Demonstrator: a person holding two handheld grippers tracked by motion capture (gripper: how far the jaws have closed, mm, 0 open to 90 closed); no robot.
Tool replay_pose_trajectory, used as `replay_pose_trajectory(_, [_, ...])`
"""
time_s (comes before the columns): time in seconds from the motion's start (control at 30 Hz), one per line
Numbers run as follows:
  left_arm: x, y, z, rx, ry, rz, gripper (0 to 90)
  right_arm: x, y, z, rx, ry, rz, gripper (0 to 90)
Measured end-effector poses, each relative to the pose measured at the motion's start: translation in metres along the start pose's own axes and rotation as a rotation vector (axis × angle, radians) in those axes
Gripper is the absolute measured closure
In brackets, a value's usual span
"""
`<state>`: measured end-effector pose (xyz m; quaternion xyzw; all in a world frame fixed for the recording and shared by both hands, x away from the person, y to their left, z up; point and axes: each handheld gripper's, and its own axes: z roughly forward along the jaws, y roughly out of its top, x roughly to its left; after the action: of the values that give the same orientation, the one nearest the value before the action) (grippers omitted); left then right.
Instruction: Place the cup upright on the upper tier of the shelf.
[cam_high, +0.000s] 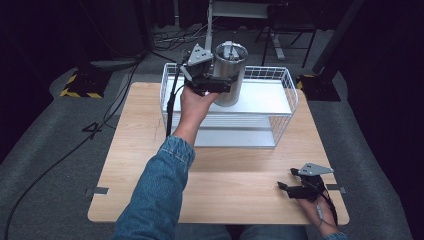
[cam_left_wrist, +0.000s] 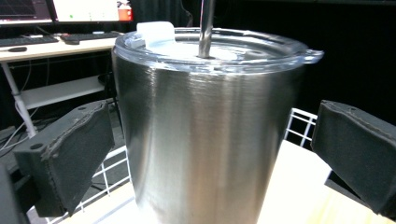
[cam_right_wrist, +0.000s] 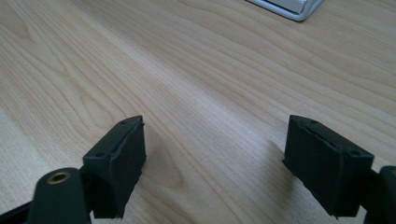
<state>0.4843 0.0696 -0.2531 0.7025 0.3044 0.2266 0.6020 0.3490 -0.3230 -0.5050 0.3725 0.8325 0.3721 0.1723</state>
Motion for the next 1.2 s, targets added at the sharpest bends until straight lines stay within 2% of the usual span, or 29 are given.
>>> replay_pose_trajectory(0.23, [-0.007,0.002,-0.025,-0.001,-0.029,0.049,0.0,0.000,0.000,0.000,0.005,0.010,-0.003,20.7])
replay_pose_trajectory(0.33, [-0.009,0.001,-0.036,-0.002,-0.045,0.049,0.0,-0.001,0.000,0.000,0.007,0.015,-0.006,19.4])
replay_pose_trajectory(0.53, [-0.012,0.000,-0.059,0.002,-0.038,0.073,0.0,-0.002,0.001,0.001,0.011,0.030,-0.021,18.0])
replay_pose_trajectory(0.67, [-0.013,-0.002,-0.074,-0.011,-0.028,0.067,0.0,-0.001,0.001,0.001,0.011,0.031,-0.022,18.0])
replay_pose_trajectory(0.8, [-0.012,-0.005,-0.090,-0.023,-0.040,0.050,0.0,-0.001,0.001,0.001,0.011,0.031,-0.022,18.0])
replay_pose_trajectory(1.03, [-0.014,-0.014,-0.112,-0.010,-0.046,0.052,0.0,-0.001,0.001,0.002,0.013,0.035,-0.022,17.4])
replay_pose_trajectory(1.2, [-0.016,-0.023,-0.129,-0.014,-0.051,0.039,0.0,-0.001,0.001,0.002,0.011,0.039,-0.027,17.4])
